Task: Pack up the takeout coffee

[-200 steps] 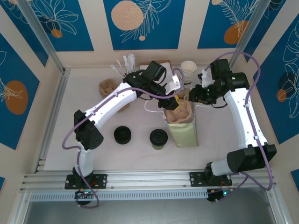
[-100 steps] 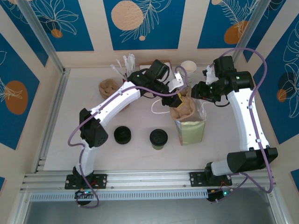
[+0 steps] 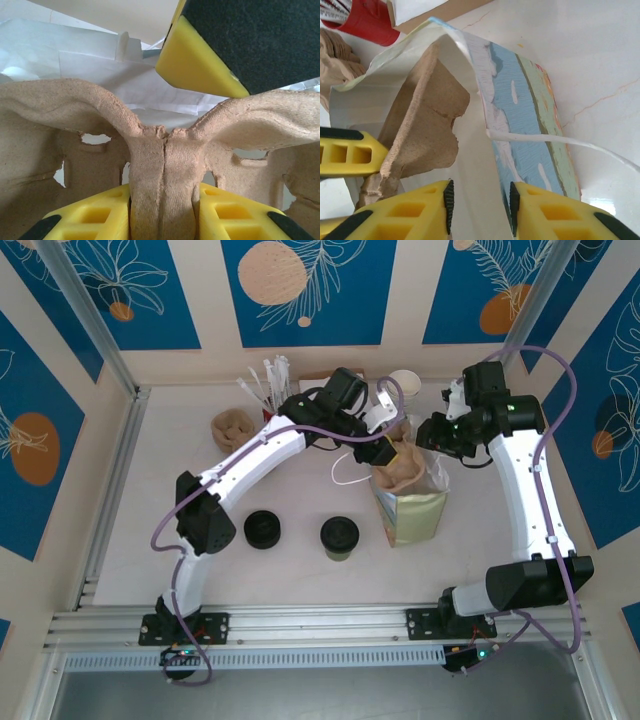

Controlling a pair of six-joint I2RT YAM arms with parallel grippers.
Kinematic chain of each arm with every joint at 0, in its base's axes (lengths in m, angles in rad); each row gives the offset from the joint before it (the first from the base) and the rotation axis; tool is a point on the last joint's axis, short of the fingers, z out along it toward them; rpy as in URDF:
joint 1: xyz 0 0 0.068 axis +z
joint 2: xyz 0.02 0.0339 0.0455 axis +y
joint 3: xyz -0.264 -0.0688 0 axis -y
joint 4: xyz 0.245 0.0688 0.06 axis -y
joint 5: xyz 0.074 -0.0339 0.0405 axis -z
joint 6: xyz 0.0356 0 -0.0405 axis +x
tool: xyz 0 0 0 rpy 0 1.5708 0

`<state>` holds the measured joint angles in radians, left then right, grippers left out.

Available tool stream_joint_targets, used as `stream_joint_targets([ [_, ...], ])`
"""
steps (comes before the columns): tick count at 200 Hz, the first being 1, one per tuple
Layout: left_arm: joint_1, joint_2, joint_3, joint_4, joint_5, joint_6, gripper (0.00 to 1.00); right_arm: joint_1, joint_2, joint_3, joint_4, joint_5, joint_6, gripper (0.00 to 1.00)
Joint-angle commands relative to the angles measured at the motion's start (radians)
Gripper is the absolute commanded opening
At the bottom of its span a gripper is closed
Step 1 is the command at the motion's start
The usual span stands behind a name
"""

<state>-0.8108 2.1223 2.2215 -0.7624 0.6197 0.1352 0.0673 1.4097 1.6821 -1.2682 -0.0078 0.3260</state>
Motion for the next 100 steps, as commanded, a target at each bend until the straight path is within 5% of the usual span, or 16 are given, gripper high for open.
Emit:
stream_joint_targets([
  [1, -0.010, 0.027, 0.049, 0.039, -0.045, -0.054, 0.30, -0.015, -0.048, 0.052, -0.055, -0.054, 0.027, 0.42],
  [49, -0.014, 0.013, 0.050, 0.025, -0.078, -0.092, 0.30, -0.055, -0.155, 0.089, -0.099, -0.015, 0.091, 0.49],
  [100, -0.015, 0.009, 0.061, 0.003, -0.146, -0.139, 0.30, -0.095, -0.251, -0.082, -0.059, 0.013, 0.102, 0.48],
])
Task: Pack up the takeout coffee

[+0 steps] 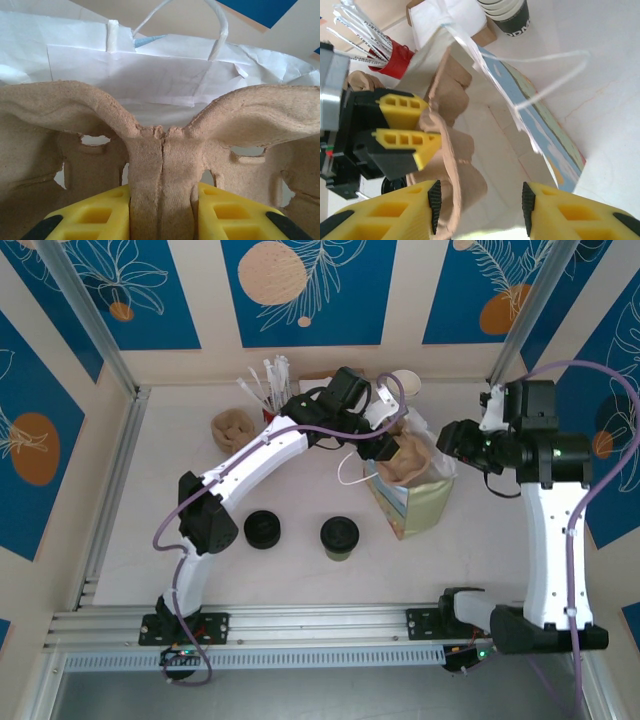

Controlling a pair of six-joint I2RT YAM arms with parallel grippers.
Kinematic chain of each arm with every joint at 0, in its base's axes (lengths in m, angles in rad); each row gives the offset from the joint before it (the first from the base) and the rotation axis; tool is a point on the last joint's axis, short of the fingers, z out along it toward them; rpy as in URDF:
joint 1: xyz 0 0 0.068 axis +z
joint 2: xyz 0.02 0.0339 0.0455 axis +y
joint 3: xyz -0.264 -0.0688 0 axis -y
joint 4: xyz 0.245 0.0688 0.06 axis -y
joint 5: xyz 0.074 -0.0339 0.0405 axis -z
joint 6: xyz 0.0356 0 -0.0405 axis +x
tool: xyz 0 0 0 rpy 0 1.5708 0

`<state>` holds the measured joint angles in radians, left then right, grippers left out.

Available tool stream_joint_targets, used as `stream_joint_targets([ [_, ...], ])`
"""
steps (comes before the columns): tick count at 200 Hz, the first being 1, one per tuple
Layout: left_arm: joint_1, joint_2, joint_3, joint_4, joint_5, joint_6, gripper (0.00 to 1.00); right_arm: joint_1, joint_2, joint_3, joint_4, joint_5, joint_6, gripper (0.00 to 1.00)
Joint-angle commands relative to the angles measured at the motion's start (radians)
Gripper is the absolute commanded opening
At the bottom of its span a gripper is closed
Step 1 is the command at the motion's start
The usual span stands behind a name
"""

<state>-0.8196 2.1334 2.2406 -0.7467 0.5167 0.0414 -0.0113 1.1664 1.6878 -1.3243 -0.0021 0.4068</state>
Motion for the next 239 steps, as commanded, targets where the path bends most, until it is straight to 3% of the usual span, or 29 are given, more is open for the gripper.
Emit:
stream_joint_targets([
  [1, -0.006, -0.003, 0.042, -0.013, -0.044, -0.047, 0.30, -0.017, -0.008, -0.092, -0.002, 0.008, 0.021, 0.48],
  [105, -0.018, -0.003, 0.049, -0.003, -0.125, -0.135, 0.30, -0.018, 0.006, -0.273, 0.071, 0.007, 0.029, 0.41],
  [173, -0.020, 0.010, 0.086, 0.002, -0.197, -0.241, 0.30, 0.013, -0.024, -0.314, 0.073, -0.089, 0.039, 0.18],
  [239, -0.034, 0.029, 0.099, 0.007, -0.232, -0.308, 0.30, 0.027, -0.048, -0.321, 0.076, -0.167, 0.059, 0.17],
])
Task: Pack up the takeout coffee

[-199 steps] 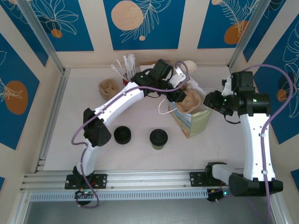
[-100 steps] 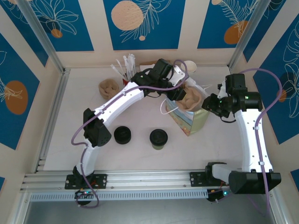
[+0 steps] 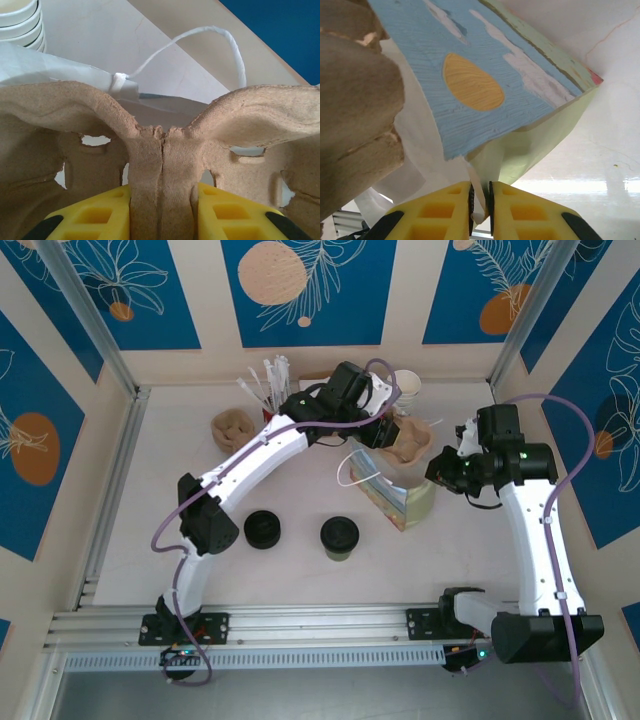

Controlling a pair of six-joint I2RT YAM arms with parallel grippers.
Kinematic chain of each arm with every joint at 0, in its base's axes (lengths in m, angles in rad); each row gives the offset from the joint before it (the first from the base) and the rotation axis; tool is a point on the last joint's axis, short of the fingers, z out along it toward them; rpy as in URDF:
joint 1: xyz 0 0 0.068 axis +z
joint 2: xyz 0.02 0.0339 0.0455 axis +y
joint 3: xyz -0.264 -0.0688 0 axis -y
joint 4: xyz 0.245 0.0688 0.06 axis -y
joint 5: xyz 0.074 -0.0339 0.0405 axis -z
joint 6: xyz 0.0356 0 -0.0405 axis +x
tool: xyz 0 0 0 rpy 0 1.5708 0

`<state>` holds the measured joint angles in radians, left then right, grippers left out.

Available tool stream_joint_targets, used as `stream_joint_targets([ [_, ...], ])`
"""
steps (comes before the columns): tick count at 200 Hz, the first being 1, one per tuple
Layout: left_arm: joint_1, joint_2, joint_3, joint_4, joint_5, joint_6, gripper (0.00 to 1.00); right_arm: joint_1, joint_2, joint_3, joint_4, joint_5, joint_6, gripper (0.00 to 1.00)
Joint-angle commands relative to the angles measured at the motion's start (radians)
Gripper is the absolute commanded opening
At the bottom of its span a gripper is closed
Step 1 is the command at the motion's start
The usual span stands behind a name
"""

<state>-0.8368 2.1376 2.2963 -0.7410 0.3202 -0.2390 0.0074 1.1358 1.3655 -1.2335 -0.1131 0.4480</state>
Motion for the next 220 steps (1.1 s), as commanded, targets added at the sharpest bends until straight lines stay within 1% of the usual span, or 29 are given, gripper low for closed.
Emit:
stream_joint_targets([
  [1, -0.018, 0.026, 0.046, 0.000, -0.036, -0.027, 0.29, 0.008, -0.018, 0.002, -0.015, -0.057, 0.019, 0.17],
  [15, -0.023, 0.040, 0.069, -0.028, -0.041, -0.009, 0.29, 0.008, -0.018, 0.018, -0.017, -0.065, 0.021, 0.17],
  [43, -0.035, 0.047, 0.083, -0.074, -0.089, 0.051, 0.29, 0.007, -0.015, 0.046, -0.021, -0.064, 0.023, 0.17],
  [107, -0.040, 0.044, 0.080, -0.136, -0.105, 0.176, 0.29, 0.006, -0.018, 0.058, -0.040, -0.028, 0.020, 0.15],
  [156, -0.051, 0.053, 0.078, -0.155, -0.117, 0.234, 0.29, 0.005, -0.020, 0.067, -0.036, -0.072, 0.035, 0.13],
  [220, -0.071, 0.074, 0.080, -0.183, -0.159, 0.269, 0.29, 0.013, -0.034, 0.032, -0.012, -0.146, 0.053, 0.12],
])
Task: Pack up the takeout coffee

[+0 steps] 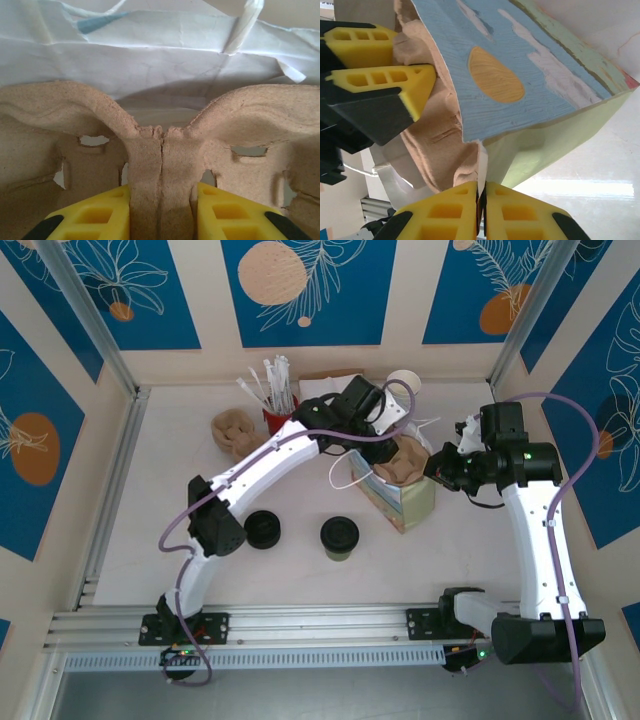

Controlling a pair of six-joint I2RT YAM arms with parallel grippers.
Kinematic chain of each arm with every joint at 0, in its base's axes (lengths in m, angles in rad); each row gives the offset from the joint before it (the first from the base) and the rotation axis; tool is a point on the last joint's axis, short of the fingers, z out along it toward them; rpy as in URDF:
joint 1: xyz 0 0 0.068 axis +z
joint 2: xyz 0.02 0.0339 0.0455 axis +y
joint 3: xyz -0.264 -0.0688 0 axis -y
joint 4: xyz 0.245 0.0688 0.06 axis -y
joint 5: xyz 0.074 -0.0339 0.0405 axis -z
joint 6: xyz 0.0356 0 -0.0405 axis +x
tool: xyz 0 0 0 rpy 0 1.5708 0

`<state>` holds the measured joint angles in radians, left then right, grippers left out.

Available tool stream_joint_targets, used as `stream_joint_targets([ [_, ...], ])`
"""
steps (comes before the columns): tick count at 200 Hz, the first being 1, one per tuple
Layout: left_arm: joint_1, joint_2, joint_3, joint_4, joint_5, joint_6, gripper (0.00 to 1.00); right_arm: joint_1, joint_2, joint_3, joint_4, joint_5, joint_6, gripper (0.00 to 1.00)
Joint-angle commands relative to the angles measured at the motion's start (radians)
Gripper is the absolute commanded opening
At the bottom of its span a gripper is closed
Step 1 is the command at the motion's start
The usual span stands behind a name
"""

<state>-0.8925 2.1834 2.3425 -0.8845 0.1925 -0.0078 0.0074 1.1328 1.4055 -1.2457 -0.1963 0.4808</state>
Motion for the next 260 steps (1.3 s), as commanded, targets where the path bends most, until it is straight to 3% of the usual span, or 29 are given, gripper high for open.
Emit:
stream_joint_targets([
  [1, -0.016, 0.029, 0.034, -0.041, -0.031, 0.038, 0.29, 0.014, -0.032, -0.011, 0.002, -0.063, 0.021, 0.12],
  [260, -0.046, 0.147, 0.025, -0.077, 0.050, 0.109, 0.30, 0.040, -0.065, -0.073, 0.033, -0.092, 0.051, 0.09],
])
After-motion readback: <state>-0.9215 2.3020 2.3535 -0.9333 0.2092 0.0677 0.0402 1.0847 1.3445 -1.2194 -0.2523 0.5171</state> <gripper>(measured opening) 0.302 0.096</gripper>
